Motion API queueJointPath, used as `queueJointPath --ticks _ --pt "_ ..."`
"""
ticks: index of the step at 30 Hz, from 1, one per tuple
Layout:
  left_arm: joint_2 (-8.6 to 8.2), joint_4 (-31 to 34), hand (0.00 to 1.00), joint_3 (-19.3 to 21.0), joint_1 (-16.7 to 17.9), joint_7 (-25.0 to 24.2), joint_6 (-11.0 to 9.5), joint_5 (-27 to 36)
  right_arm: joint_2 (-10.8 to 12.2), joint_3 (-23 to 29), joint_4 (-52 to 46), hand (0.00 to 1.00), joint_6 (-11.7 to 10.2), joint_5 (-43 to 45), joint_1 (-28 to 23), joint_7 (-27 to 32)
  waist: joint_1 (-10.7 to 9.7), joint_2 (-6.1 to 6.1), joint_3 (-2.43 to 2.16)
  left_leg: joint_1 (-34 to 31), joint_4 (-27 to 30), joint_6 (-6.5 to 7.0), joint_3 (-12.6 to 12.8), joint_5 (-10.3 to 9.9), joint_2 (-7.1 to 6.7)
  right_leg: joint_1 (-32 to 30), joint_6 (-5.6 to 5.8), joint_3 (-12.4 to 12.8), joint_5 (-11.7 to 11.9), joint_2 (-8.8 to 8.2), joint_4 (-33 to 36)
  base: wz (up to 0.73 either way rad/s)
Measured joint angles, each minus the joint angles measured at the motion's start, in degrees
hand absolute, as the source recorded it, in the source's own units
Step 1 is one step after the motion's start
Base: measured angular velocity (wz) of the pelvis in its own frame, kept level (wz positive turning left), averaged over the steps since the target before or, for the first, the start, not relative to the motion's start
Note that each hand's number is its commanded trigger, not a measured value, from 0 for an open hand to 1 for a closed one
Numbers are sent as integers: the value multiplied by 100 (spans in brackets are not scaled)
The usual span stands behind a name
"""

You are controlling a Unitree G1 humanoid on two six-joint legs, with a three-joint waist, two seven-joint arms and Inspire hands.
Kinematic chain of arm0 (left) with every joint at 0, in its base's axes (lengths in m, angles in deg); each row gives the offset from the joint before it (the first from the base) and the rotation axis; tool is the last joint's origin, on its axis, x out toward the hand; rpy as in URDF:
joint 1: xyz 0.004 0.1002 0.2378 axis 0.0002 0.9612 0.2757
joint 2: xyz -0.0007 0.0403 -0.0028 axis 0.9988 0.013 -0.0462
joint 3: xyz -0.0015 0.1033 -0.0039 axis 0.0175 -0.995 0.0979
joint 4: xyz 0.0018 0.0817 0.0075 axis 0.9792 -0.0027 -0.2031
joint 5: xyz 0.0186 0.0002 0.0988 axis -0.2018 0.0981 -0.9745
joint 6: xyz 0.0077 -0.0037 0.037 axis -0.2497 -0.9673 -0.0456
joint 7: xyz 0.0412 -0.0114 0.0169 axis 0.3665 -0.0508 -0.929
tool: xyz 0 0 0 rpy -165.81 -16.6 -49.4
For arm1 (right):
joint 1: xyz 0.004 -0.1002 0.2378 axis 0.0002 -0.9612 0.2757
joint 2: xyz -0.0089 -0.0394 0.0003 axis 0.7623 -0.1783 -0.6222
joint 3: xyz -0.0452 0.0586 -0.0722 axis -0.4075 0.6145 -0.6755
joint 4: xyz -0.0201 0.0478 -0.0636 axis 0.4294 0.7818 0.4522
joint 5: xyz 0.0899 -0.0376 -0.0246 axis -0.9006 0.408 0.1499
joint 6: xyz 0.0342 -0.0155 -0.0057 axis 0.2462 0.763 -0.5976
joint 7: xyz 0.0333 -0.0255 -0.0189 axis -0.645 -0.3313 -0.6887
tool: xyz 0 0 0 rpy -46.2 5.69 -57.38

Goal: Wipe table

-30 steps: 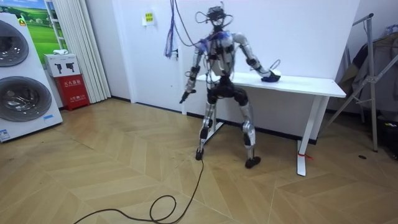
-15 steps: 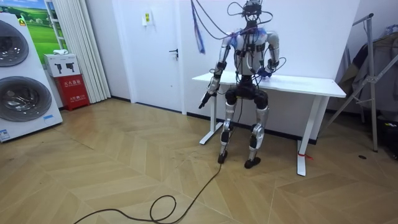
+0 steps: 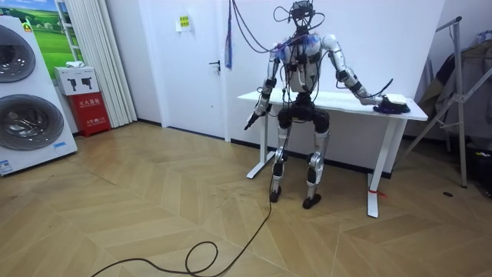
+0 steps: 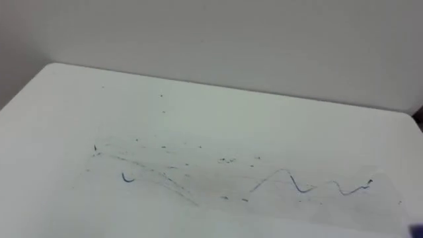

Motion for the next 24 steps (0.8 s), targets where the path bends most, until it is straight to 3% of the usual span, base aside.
queueJointPath --ticks 2,3,4,5,7,8,9,10,11,13,15,16,19,20,21,23,24 --pt "-20 -129 0 -198 -21 73 33 31 28 -34 -103 100 230 -127 246 -41 31 -10 8 31 26 -1 59 -7 16 -26 -19 99 60 34 -14 -38" --pt "-31 -161 0 -346 -92 76 67 141 168 -62 -177 100 419 -121 524 -40 93 -11 24 47 29 -15 86 -19 9 -48 -38 136 100 45 -16 -48" --pt "-43 -171 0 -500 -216 76 96 203 307 -284 -425 100 663 9 737 -11 288 -4 40 49 54 -1 119 -31 9 -113 -91 203 140 73 -10 -59" --pt "-47 -209 0 -556 -316 77 101 204 353 -498 -611 100 773 130 836 -57 422 -4 50 47 55 2 129 -33 4 -165 -113 242 170 84 0 -87" --pt "-37 -483 0 -902 -723 78 121 235 712 -1770 -1345 100 1044 896 1720 -478 816 48 117 -67 156 25 28 -53 8 -358 -150 88 253 74 24 -82" --pt "-44 -541 0 -1003 -826 70 131 238 840 -2128 -1497 100 1070 1152 2023 -655 846 81 144 -131 208 27 -53 -53 7 -370 -146 -30 263 55 31 -23" --pt "-48 -554 0 -1278 -1038 50 165 239 1043 -2881 -1735 100 1097 1603 2649 -951 925 140 215 -276 293 27 -258 -50 -3 -420 -145 -241 265 25 47 39" --pt "-53 -551 0 -1483 -1257 5 181 241 1312 -3513 -1836 100 1097 1977 3295 -1276 983 181 318 -390 317 28 -456 -8 -37 -476 -144 -220 271 31 98 70" --pt "-58 -540 0 -1577 -1350 -20 202 240 1421 -3738 -1936 100 1090 2128 3529 -1440 1023 204 342 -447 321 27 -579 17 -61 -484 -147 -200 273 41 106 116" --pt "-69 -272 0 -1765 -1438 -82 242 154 1634 -4379 -2220 100 966 2416 4209 -1874 1321 298 303 -590 194 -46 -917 160 -112 -468 -216 -186 163 88 91 130" --pt "-71 -172 0 -1732 -1307 -87 310 108 1760 -4496 -2215 100 870 2563 4463 -2075 1502 288 272 -593 13 -63 -1169 268 -178 -370 -201 -362 71 49 65 103" --pt "-79 -149 0 -1678 -1139 -113 409 112 1795 -4502 -2134 100 821 2673 4487 -2184 1510 280 265 -580 -48 -30 -1333 324 -228 -289 -227 -391 75 48 13 97" --pt "-162 6 0 -1537 -697 -277 654 120 1715 -4493 -1716 100 853 2837 4063 -2321 1507 248 248 -527 -127 17 -1427 340 -333 -104 -106 -359 2 1 -131 63" --pt "-180 9 0 -1536 -658 -303 671 121 1643 -4464 -1754 100 723 2886 3870 -2107 1481 245 246 -519 -128 24 -1423 341 -350 -74 -87 -340 -10 -19 -127 43" --pt "-218 -1 0 -1522 -572 -314 672 123 1534 -4432 -1837 100 524 2946 3617 -1949 1284 257 255 -495 -117 40 -1395 351 -384 -8 -51 -280 -27 -55 -122 29" --pt "-263 -3 0 -1403 -558 -314 570 -20 1375 -4140 -1706 100 209 3129 3367 -1592 1087 255 257 -464 -140 69 -1352 369 -428 56 -15 -220 -23 -87 -211 11" --pt "-271 -18 0 -1250 -553 -299 469 -250 1276 -3858 -1692 100 89 3198 3000 -1281 997 250 236 -345 -185 91 -1309 382 -464 183 29 -185 -26 -107 -294 0"
